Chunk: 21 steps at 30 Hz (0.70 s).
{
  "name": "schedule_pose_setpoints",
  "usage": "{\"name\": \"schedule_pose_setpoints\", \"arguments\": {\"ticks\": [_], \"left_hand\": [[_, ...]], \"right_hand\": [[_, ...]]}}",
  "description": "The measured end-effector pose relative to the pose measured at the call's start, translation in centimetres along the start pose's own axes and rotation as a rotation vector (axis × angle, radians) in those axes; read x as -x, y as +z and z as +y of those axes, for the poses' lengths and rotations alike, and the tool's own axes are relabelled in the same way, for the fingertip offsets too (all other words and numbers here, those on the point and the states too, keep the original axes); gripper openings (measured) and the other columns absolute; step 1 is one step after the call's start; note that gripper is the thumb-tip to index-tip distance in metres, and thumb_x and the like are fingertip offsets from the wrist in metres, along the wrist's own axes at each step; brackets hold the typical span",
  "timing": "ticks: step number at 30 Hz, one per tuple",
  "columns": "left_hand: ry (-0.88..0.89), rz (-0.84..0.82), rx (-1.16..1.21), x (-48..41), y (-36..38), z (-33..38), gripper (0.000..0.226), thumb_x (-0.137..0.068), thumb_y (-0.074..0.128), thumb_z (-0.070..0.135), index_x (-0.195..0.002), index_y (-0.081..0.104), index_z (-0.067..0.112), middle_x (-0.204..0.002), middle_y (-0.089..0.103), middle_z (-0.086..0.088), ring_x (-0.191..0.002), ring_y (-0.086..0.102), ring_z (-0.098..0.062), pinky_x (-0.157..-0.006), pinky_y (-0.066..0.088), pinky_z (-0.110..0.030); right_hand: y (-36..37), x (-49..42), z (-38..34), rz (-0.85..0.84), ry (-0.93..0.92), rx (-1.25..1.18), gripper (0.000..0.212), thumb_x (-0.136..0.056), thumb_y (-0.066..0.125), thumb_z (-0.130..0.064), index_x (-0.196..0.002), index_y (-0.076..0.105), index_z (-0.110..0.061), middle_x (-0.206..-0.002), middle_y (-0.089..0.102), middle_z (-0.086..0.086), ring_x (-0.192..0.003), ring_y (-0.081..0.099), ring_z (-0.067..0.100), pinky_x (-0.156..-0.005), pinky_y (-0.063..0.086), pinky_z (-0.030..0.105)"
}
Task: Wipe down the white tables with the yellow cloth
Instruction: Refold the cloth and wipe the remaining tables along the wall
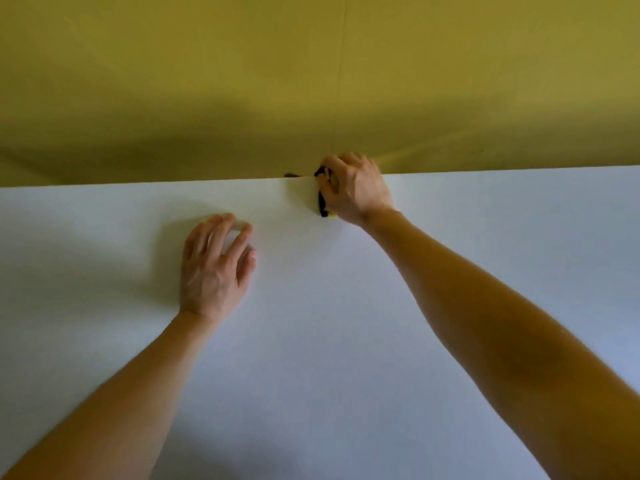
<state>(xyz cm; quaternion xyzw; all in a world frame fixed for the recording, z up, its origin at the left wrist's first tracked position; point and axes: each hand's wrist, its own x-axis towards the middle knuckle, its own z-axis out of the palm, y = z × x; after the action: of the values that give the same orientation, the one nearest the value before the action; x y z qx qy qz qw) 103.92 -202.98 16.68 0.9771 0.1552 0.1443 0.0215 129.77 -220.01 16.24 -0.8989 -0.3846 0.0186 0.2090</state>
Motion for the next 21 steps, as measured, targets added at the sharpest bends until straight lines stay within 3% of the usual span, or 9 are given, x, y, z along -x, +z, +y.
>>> {"name": "schedule_pose_setpoints", "arguments": {"ticks": [4,6,8,10,14,17,21], "left_hand": [[-0.179,-0.095,-0.073,0.2,0.0,3.2,0.044,-0.113,0.05,0.038,-0.145,0.063,0.011,-0.163,0.05,-0.018,-0.156,0.043,-0.04,-0.127,0.033,-0.058],[-0.281,-0.121,-0.109,-0.2,0.2,6.0,0.048,-0.111,0.051,0.042,-0.145,0.059,0.01,-0.162,0.049,-0.017,-0.153,0.044,-0.041,-0.127,0.031,-0.058],[-0.29,-0.129,-0.114,-0.6,0.4,9.5,0.047,-0.11,0.052,0.043,-0.146,0.06,0.013,-0.158,0.053,-0.015,-0.146,0.049,-0.042,-0.125,0.032,-0.059],[-0.24,-0.135,-0.103,-1.5,0.8,13.6,0.047,-0.11,0.052,0.043,-0.147,0.061,0.016,-0.156,0.055,-0.014,-0.141,0.052,-0.042,-0.125,0.033,-0.059],[-0.275,-0.114,-0.062,-2.9,3.1,21.2,0.049,-0.109,0.054,0.046,-0.15,0.061,0.02,-0.16,0.051,-0.016,-0.149,0.046,-0.043,-0.128,0.03,-0.059],[-0.407,-0.052,-0.025,-3.3,4.5,23.5,0.048,-0.106,0.059,0.044,-0.148,0.062,0.019,-0.161,0.049,-0.018,-0.156,0.038,-0.044,-0.13,0.025,-0.062],[-0.419,-0.016,-0.028,-3.0,4.8,23.4,0.049,-0.104,0.06,0.041,-0.147,0.063,0.018,-0.163,0.048,-0.019,-0.157,0.038,-0.044,-0.13,0.025,-0.063]], "right_hand": [[-9.6,5.8,17.6,0.036,0.202,0.124,0.033,-0.102,0.052,-0.038,-0.108,0.074,-0.014,-0.102,0.071,0.017,-0.099,0.063,0.044,-0.089,0.052,0.051],[-11.0,7.1,20.5,0.065,0.329,0.208,0.034,-0.101,0.05,-0.035,-0.103,0.073,-0.01,-0.103,0.07,0.022,-0.1,0.062,0.046,-0.094,0.05,0.051],[-9.0,6.2,18.5,0.161,0.428,0.252,0.03,-0.097,0.051,-0.028,-0.091,0.069,-0.006,-0.091,0.065,0.025,-0.092,0.062,0.046,-0.093,0.049,0.052],[-6.3,4.4,13.3,0.152,0.334,0.197,0.026,-0.095,0.053,-0.027,-0.086,0.066,-0.006,-0.085,0.063,0.024,-0.086,0.062,0.044,-0.087,0.048,0.051],[-3.7,2.5,6.7,-0.034,0.032,0.041,0.026,-0.098,0.054,-0.032,-0.094,0.068,-0.01,-0.089,0.066,0.021,-0.084,0.063,0.042,-0.082,0.047,0.049],[-6.3,3.5,12.9,-0.048,-0.051,-0.001,0.03,-0.1,0.054,-0.037,-0.103,0.071,-0.012,-0.091,0.067,0.017,-0.086,0.064,0.043,-0.079,0.05,0.047],[-12.4,7.9,26.0,0.013,0.154,0.102,0.033,-0.102,0.054,-0.041,-0.102,0.071,-0.013,-0.095,0.067,0.018,-0.092,0.062,0.044,-0.083,0.049,0.05]]}}
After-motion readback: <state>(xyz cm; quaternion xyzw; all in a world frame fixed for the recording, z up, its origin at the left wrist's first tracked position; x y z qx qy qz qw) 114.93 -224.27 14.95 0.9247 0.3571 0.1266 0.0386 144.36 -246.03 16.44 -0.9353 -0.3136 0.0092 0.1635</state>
